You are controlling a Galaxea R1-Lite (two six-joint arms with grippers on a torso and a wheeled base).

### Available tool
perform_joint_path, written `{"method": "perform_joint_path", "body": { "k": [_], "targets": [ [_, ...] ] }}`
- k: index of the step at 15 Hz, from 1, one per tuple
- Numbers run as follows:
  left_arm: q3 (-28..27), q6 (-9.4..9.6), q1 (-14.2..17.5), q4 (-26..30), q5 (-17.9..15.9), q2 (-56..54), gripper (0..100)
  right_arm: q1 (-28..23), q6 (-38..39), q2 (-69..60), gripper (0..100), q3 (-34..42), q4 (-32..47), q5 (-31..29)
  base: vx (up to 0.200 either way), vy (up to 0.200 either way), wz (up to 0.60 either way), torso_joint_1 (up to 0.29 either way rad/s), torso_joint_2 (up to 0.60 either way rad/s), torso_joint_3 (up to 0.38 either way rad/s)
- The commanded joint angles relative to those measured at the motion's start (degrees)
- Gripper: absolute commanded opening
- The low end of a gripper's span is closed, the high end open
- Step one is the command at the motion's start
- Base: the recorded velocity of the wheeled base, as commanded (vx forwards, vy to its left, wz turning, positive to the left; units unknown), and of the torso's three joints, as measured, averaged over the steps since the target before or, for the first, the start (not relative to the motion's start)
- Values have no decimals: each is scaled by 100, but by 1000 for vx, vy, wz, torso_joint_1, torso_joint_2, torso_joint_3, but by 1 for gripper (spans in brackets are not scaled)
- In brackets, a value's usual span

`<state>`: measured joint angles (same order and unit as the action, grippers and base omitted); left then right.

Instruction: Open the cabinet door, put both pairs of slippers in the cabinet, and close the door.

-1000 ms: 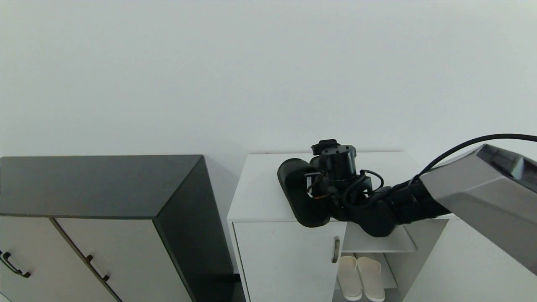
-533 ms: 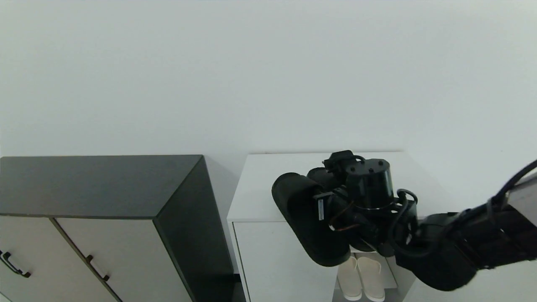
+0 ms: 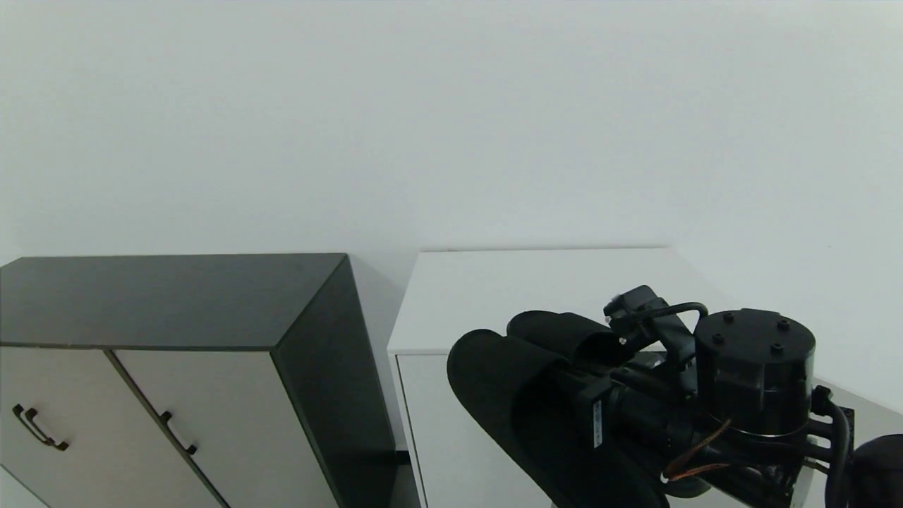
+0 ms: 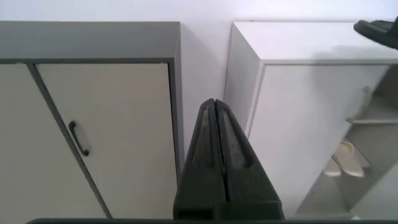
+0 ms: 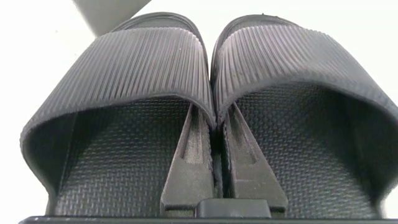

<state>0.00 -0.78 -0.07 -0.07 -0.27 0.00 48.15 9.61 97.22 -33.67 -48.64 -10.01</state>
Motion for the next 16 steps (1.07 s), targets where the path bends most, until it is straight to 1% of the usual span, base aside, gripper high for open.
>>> {"method": "perform_joint_path", "body": {
  "k": [1,5,11,14,16],
  "targets": [
    [0,-10,-1,-1,0,9,0,1,6,-72,0,45,4,-10,-200,0,0,-7,-2,2],
    [0,-10,-1,-1,-8,9,0,1,6,-1,0,45,4,-10,-200,0,0,-2,1,1],
    [0,-10,-1,-1,-8,9,0,1,15,-98,0,282,-31,-27,0,0,0,0,0,0],
    [0,-1,-1,-1,-8,9,0,1,6,-80,0,388,-242,-36,0,0,0,0,0,0],
    [0,8,-1,-1,-8,9,0,1,6,-72,0,388,-242,-36,0,-200,0,2,0,0]
  ]
}}
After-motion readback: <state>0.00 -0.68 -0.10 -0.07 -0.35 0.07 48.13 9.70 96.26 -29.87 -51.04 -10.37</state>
